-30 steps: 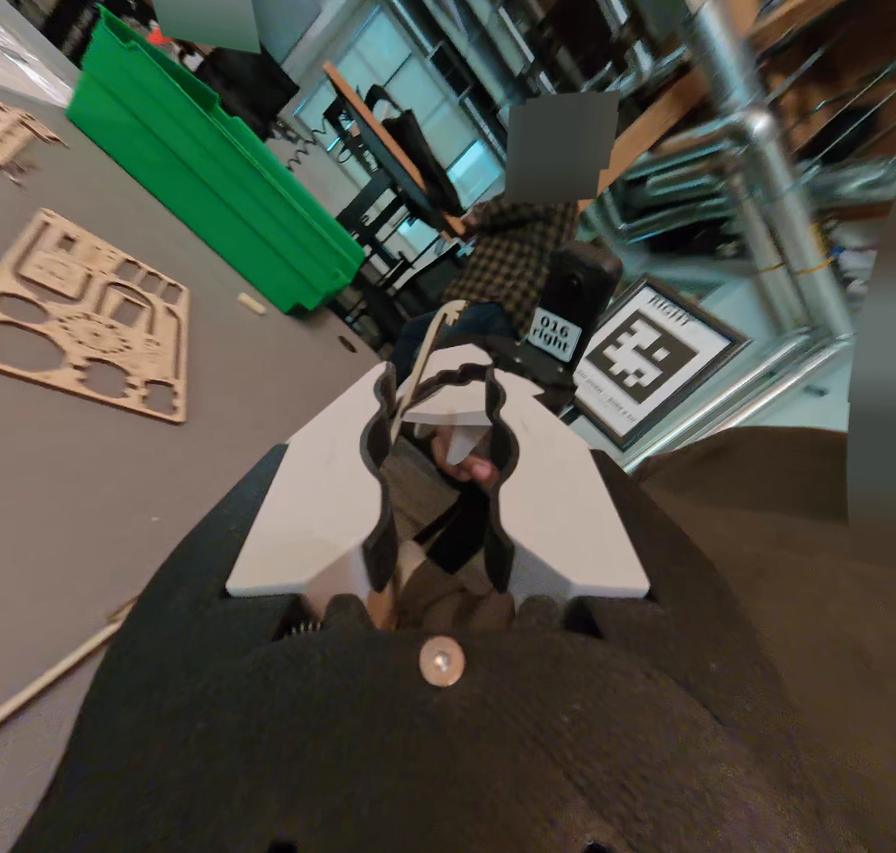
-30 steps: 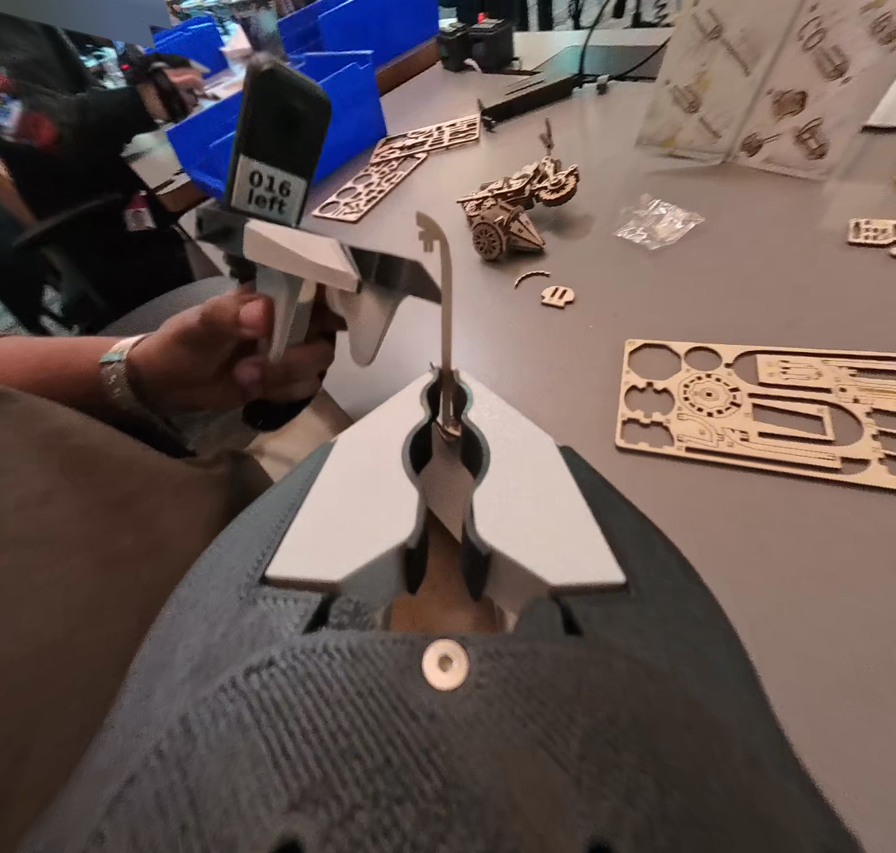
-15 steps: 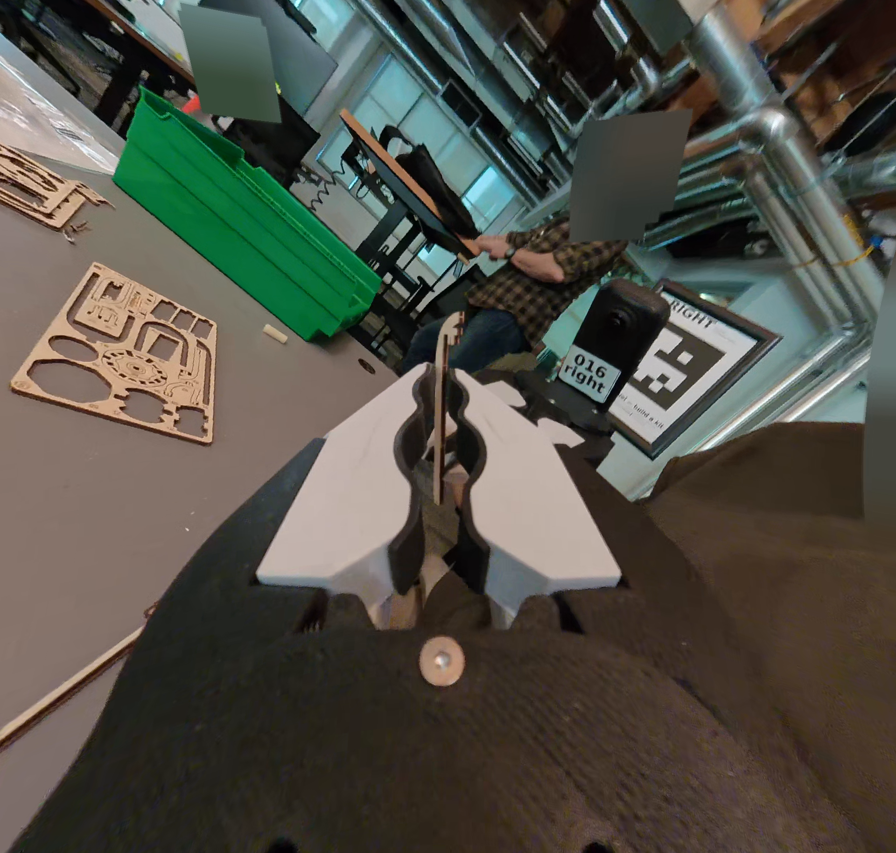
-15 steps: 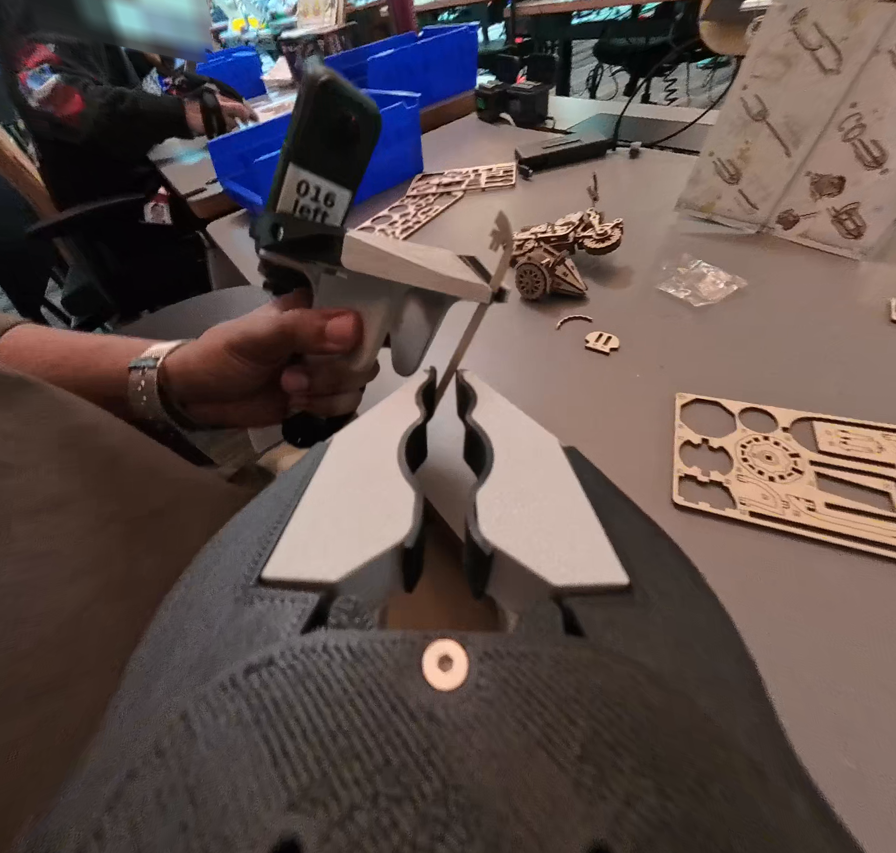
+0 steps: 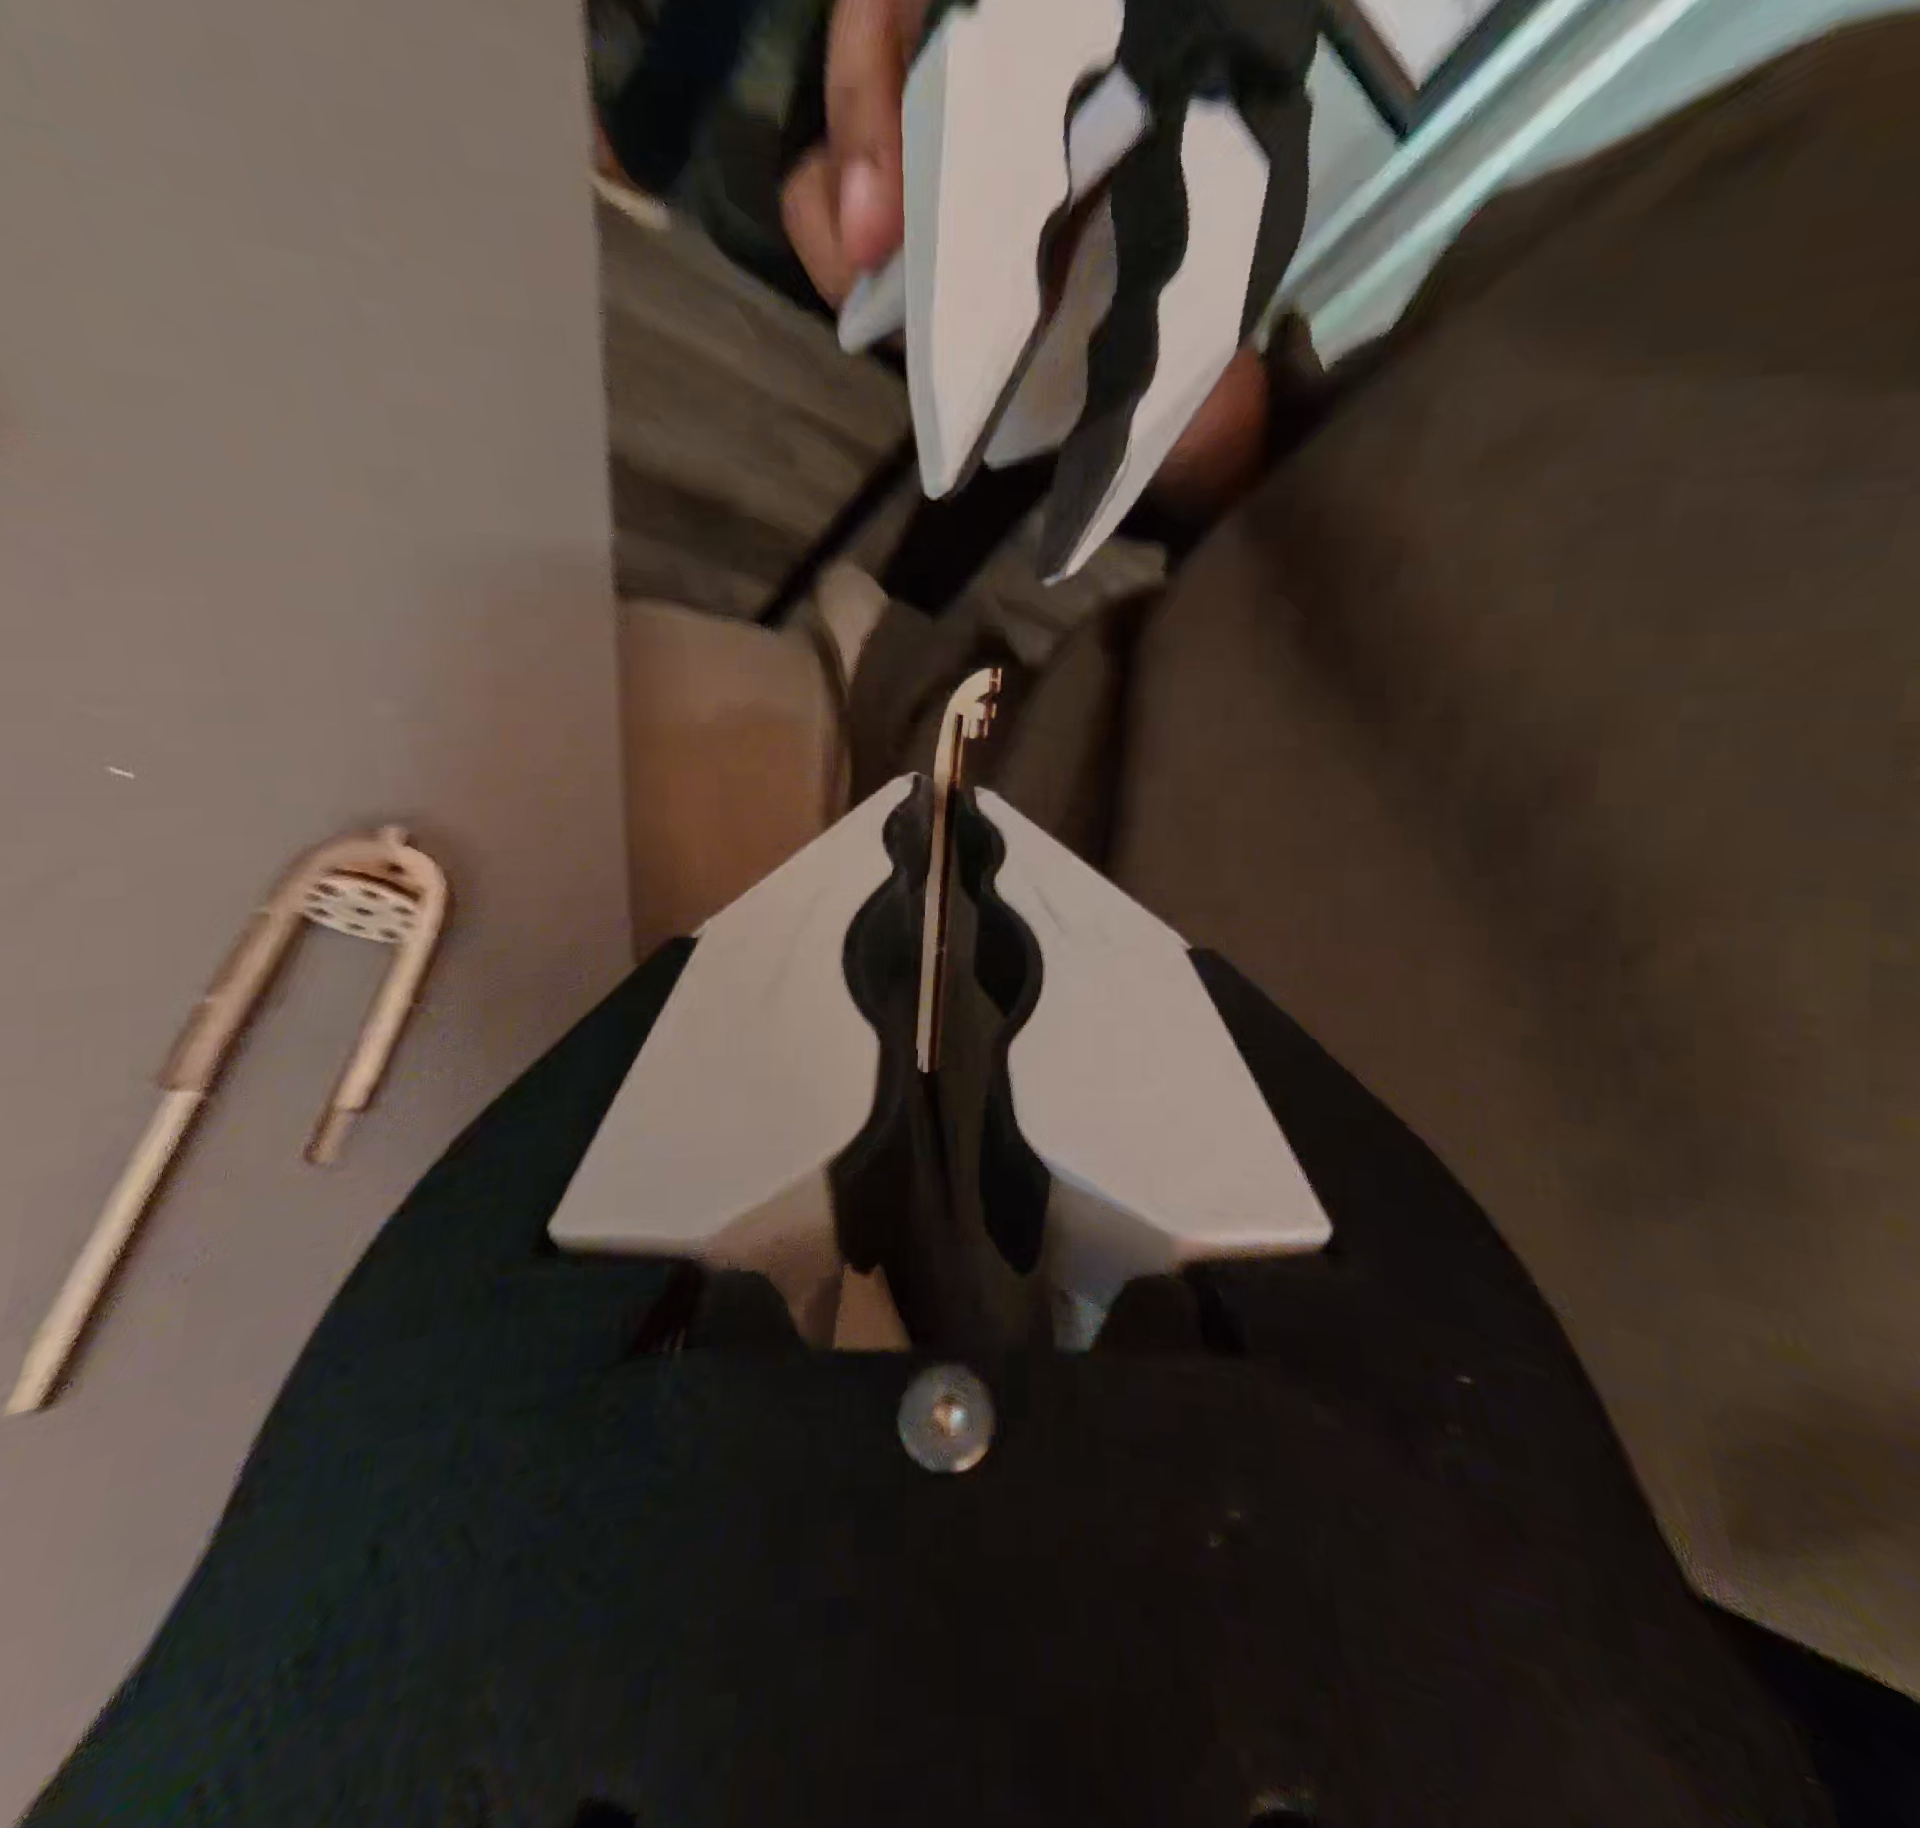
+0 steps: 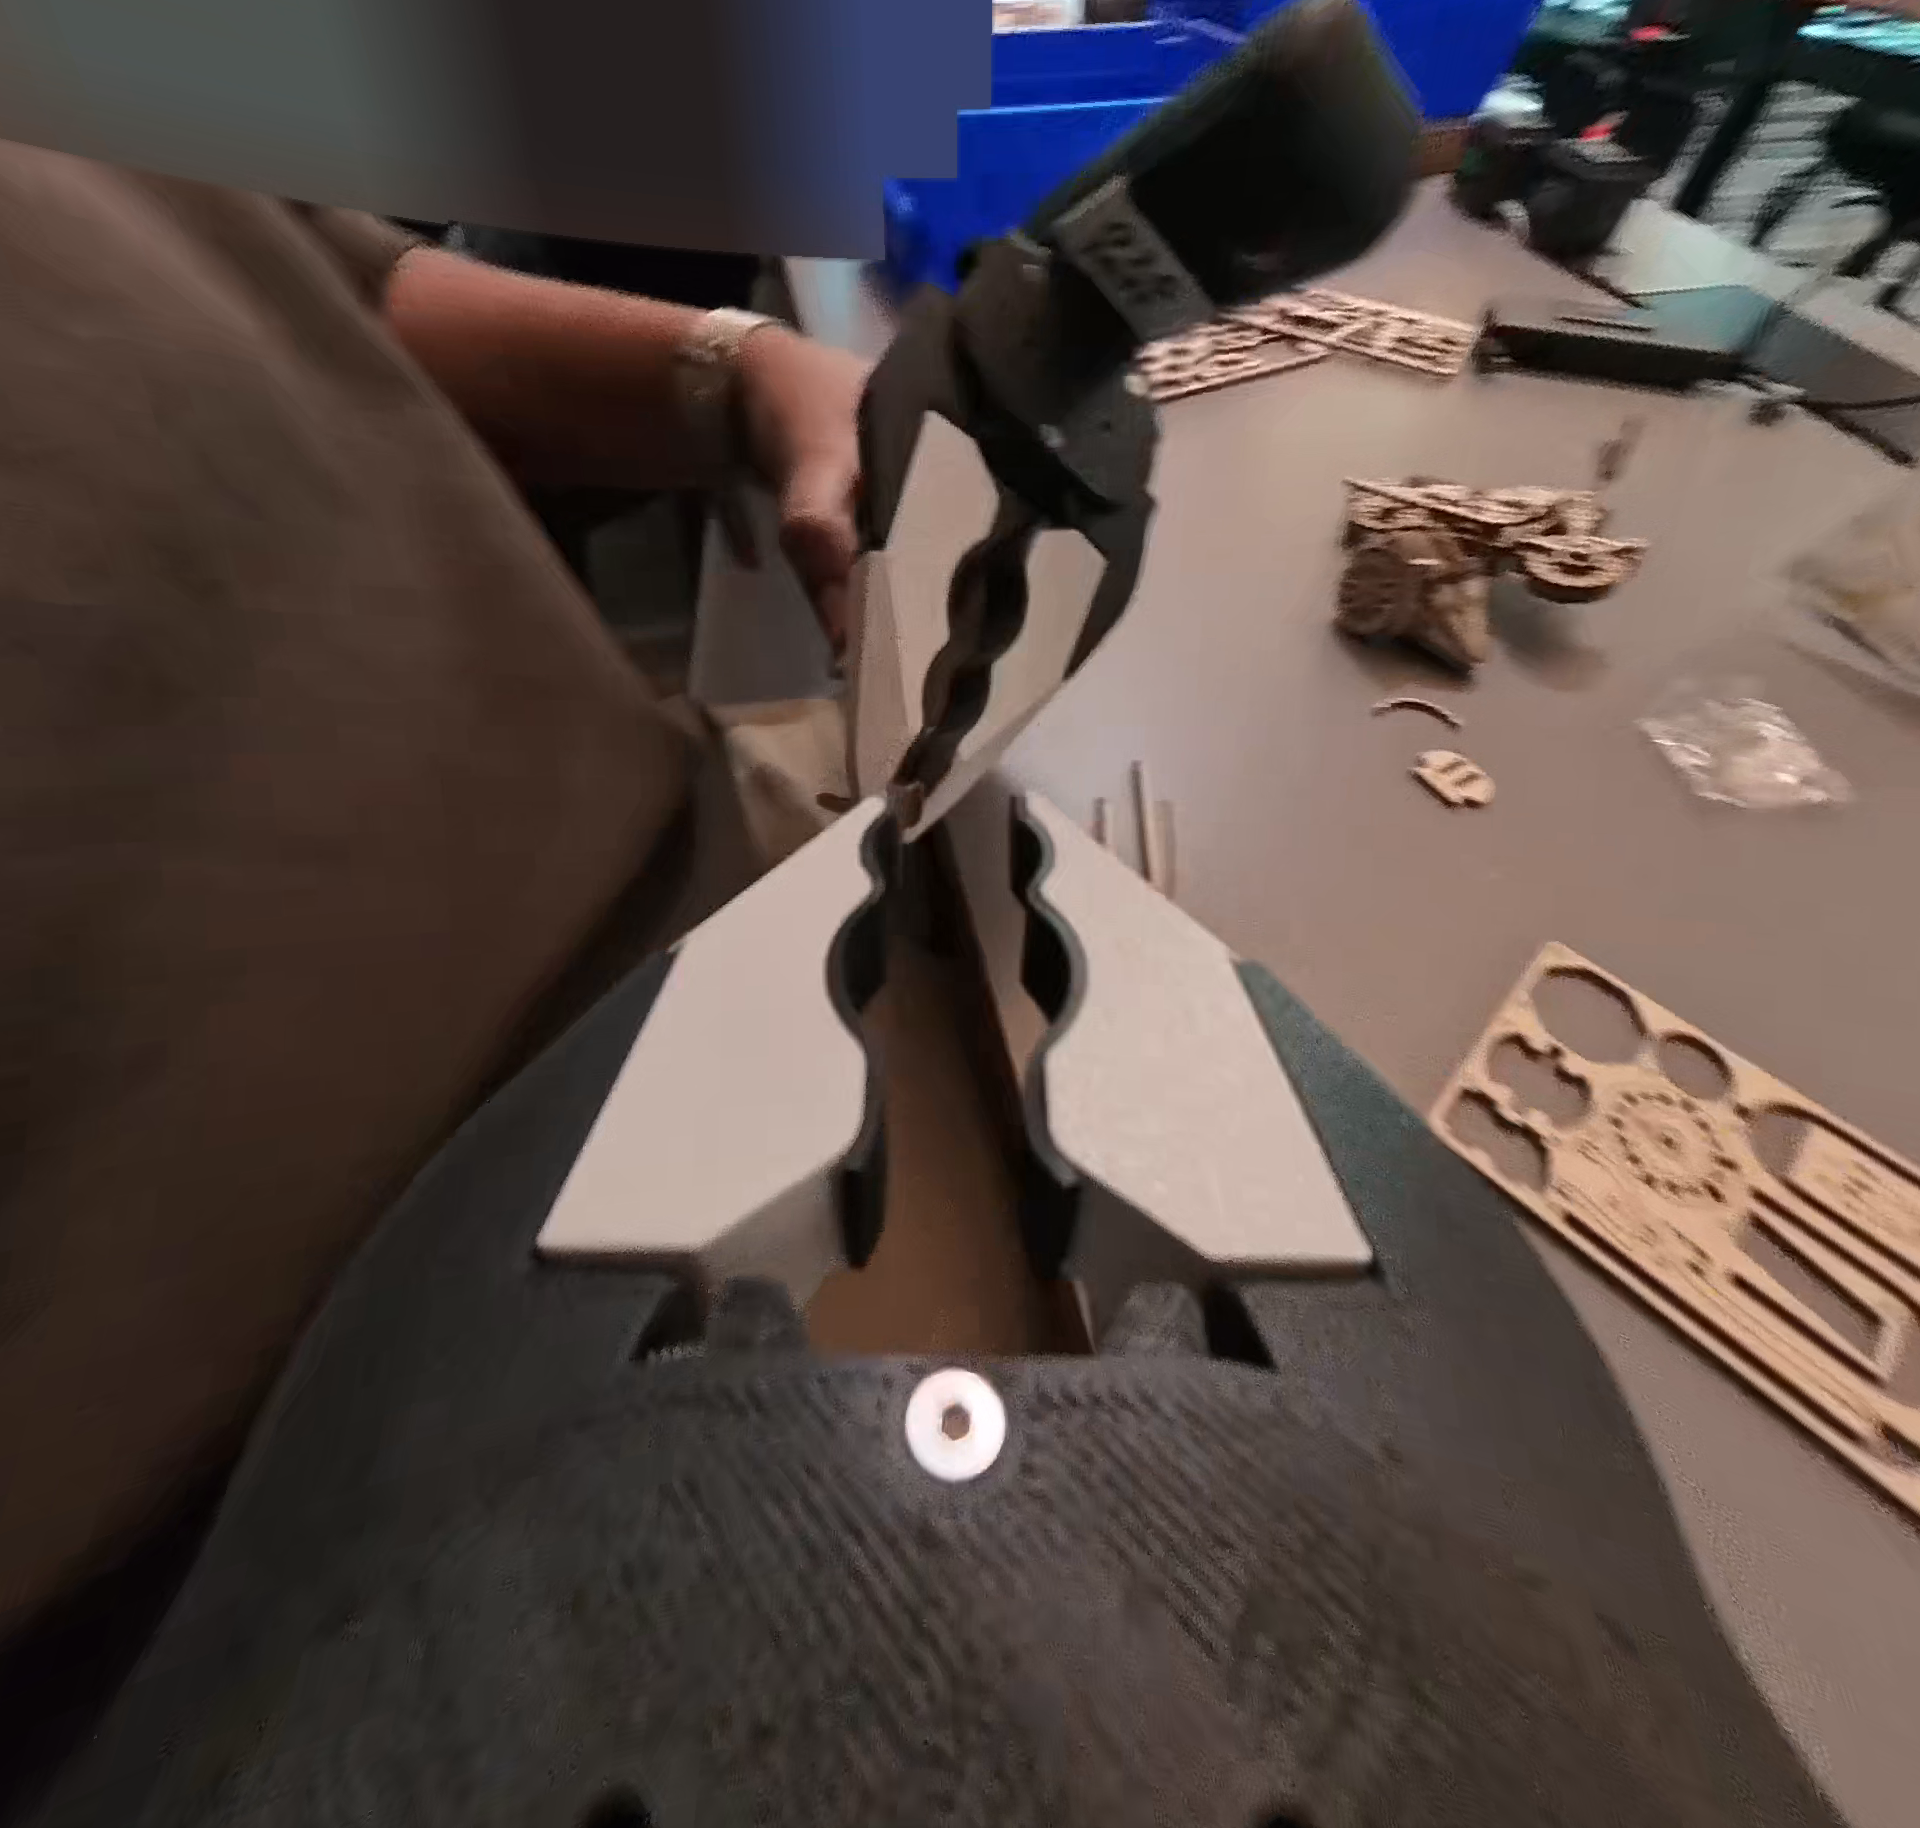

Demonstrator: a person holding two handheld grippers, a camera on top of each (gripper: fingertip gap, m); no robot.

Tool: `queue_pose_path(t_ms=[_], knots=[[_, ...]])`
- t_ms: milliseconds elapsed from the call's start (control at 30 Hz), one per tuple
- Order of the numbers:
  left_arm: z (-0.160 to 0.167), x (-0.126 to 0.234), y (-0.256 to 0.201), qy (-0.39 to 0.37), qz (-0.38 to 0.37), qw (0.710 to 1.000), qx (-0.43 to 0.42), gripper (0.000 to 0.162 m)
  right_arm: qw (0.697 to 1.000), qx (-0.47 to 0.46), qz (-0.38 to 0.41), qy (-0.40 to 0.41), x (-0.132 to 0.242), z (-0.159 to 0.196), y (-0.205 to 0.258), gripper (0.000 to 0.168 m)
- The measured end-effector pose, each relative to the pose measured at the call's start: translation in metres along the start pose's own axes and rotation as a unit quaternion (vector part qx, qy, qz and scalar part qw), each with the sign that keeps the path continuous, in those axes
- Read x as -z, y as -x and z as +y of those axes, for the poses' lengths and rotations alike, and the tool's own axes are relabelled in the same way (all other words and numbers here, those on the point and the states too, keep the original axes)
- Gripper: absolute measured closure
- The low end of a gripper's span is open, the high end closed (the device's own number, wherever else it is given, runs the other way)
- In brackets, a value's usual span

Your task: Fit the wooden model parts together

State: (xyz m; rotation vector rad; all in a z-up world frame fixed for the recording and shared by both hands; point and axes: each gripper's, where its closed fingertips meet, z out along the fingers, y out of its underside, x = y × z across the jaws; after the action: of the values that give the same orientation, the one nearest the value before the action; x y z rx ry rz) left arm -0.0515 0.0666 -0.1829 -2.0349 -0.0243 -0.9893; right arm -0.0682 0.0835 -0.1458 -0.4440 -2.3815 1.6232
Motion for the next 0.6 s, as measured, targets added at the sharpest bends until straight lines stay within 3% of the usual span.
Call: queue_pose_path(t_ms=[133, 333, 600], knots=[[0.026, -0.015, -0.01, 0.073, 0.038, 0.997, 0.009, 0.159, 0.998, 0.035, -0.034, 0.045, -0.011, 0.015, 0.019, 0.149], [0.031, -0.017, -0.017, 0.085, 0.062, 0.994, 0.005, 0.159, 0.991, 0.029, -0.11, 0.073, -0.017, 0.029, 0.045, 0.155], [0.037, -0.023, -0.022, 0.103, 0.074, 0.992, 0.002, 0.159, 0.986, 0.051, -0.131, 0.091, -0.025, 0.036, 0.059, 0.163]])
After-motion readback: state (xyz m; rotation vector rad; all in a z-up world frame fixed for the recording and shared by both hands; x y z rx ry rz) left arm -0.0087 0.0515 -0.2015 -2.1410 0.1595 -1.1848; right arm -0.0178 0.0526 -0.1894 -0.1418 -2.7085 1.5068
